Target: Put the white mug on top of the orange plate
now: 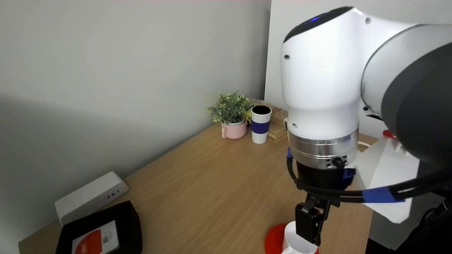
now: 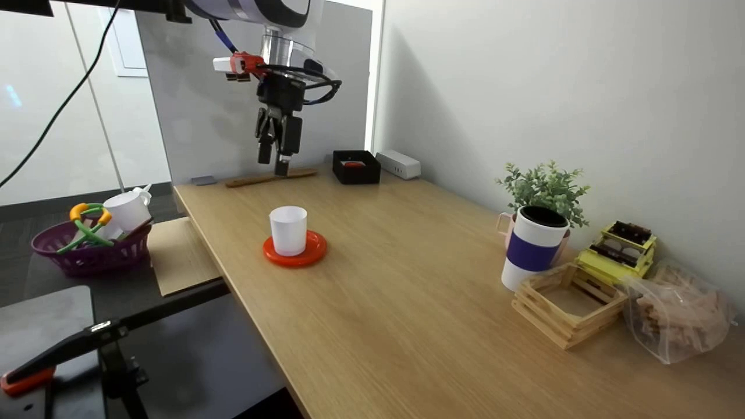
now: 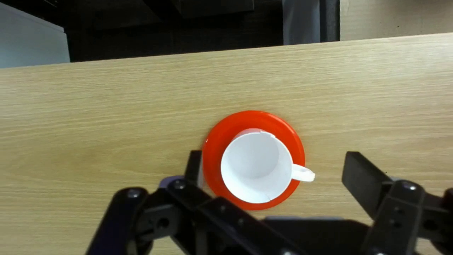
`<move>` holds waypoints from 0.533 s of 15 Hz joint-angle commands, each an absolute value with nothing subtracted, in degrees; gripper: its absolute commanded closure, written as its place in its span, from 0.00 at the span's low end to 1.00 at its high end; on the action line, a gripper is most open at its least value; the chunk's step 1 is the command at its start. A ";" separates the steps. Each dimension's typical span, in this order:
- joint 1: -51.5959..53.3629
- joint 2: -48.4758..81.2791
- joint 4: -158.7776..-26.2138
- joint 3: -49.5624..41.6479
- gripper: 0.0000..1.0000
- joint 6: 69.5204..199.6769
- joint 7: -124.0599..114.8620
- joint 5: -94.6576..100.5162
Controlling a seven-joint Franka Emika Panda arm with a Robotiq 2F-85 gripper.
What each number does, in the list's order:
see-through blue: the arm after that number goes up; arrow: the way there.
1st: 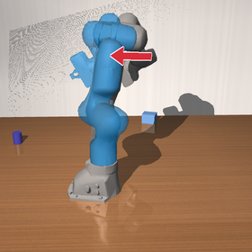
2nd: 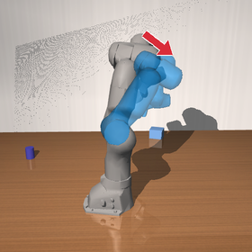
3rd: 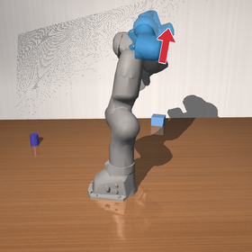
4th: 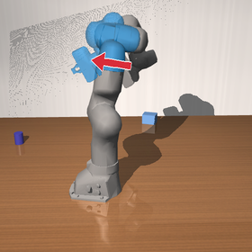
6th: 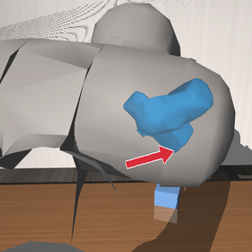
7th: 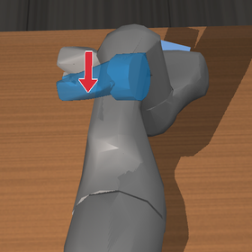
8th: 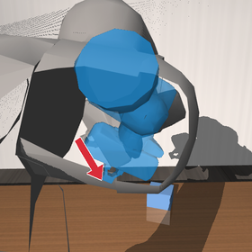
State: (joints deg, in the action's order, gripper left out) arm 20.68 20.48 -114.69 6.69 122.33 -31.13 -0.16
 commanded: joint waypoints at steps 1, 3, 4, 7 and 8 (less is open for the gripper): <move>20.06 19.70 -115.19 7.45 0.00 122.20 -31.43 0.08; 20.06 19.86 -114.98 7.46 0.00 122.19 -31.42 0.07; 20.08 20.16 -114.90 7.43 0.00 122.19 -31.42 0.07; 20.08 20.26 -114.90 7.42 0.00 122.19 -31.42 0.06; 20.07 20.26 -114.90 7.42 0.00 122.19 -31.42 0.06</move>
